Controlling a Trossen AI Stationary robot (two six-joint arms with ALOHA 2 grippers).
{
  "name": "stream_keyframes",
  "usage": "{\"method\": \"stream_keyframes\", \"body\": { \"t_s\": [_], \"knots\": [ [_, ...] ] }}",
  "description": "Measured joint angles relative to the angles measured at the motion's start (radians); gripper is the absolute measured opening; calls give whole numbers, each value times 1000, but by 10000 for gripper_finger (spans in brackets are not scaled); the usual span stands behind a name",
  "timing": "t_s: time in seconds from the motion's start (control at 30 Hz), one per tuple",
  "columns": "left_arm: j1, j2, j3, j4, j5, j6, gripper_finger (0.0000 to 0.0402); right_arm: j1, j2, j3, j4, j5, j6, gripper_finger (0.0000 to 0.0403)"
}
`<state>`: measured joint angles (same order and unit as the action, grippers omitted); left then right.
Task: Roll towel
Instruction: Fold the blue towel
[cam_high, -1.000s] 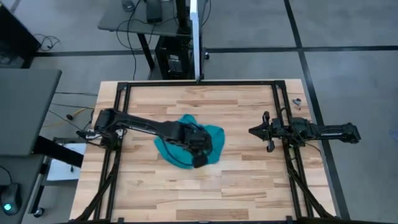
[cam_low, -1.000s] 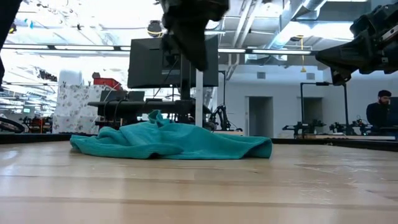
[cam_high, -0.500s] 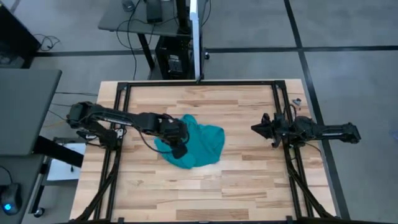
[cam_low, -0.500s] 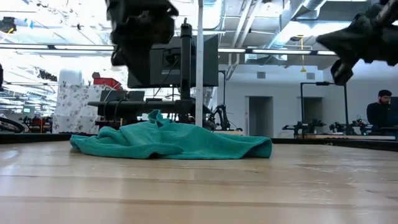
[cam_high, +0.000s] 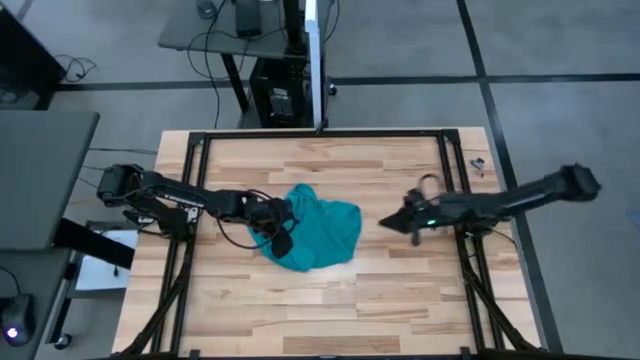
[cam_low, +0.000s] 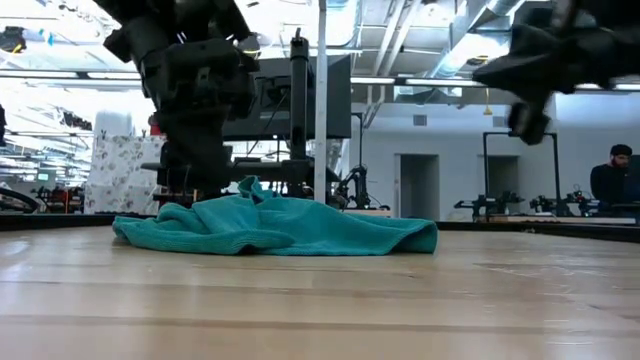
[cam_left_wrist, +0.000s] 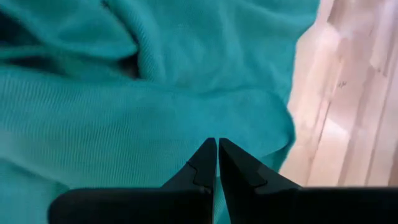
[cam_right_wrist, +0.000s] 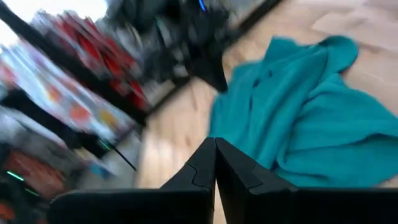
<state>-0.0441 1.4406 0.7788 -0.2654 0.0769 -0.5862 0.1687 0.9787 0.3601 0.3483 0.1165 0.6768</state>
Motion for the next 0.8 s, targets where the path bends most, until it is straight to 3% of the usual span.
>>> {"method": "stream_keyframes", "body": {
  "t_s": [0.2, 0.4, 0.6, 0.8],
  "knots": [
    [-1, 0, 0, 102, -1, 16, 1, -2, 480, 345, -156, 1, -159, 0],
    [-34, 71, 2, 151, -19, 22, 1, -36, 776, 564, -262, -10, -170, 0],
    [-43, 185, 1, 98, -28, 29, 1, -36, 913, 648, -283, -29, -157, 0],
    [-22, 105, 2, -87, -162, 79, 1, -4, 925, 667, -465, -47, -154, 0]
  ]
}}
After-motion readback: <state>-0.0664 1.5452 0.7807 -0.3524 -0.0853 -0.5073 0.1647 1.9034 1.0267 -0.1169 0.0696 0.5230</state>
